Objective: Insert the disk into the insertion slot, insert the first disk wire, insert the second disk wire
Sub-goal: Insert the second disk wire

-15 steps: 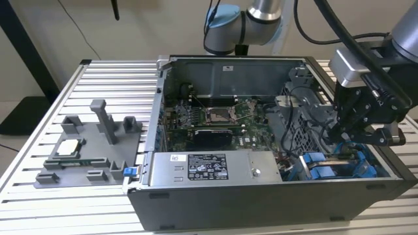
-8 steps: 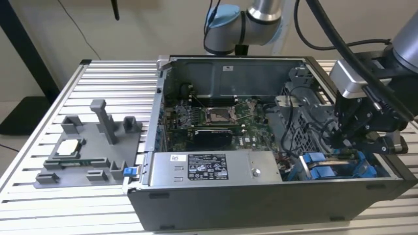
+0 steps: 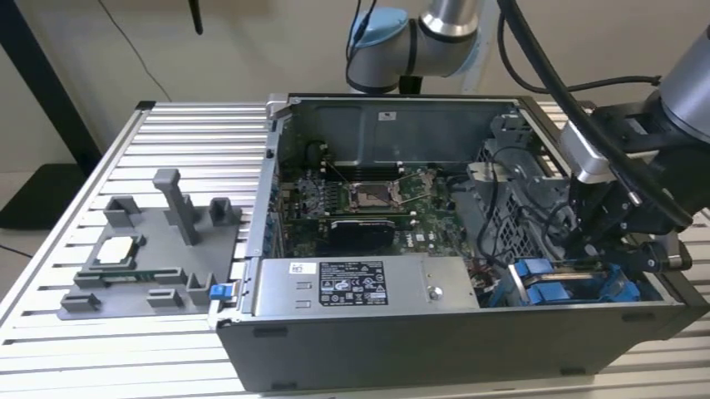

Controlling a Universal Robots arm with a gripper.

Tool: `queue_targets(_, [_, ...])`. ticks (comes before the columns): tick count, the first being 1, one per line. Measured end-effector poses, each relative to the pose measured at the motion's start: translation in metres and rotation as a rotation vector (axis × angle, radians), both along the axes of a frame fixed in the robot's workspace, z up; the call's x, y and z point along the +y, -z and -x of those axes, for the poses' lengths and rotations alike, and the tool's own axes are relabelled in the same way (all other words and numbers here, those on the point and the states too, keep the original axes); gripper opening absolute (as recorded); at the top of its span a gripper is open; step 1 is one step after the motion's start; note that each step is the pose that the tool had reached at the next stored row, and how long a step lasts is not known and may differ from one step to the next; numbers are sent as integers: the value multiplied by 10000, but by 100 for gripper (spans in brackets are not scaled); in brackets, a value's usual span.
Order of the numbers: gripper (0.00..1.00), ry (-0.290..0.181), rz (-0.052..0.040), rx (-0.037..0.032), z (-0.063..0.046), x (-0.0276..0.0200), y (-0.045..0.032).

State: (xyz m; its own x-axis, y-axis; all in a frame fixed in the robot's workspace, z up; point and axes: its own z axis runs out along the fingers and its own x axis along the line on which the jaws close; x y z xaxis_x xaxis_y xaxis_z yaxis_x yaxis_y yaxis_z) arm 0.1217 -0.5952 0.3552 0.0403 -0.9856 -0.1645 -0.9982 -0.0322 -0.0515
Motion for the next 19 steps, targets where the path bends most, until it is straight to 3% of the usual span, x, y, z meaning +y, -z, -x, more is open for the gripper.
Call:
queue_targets(3, [0, 1, 2, -56, 0, 0, 39])
queue_targets(9, [0, 2, -3, -72, -1, 6, 46])
queue_targets(19, [0, 32, -7, -182, -23, 12, 81])
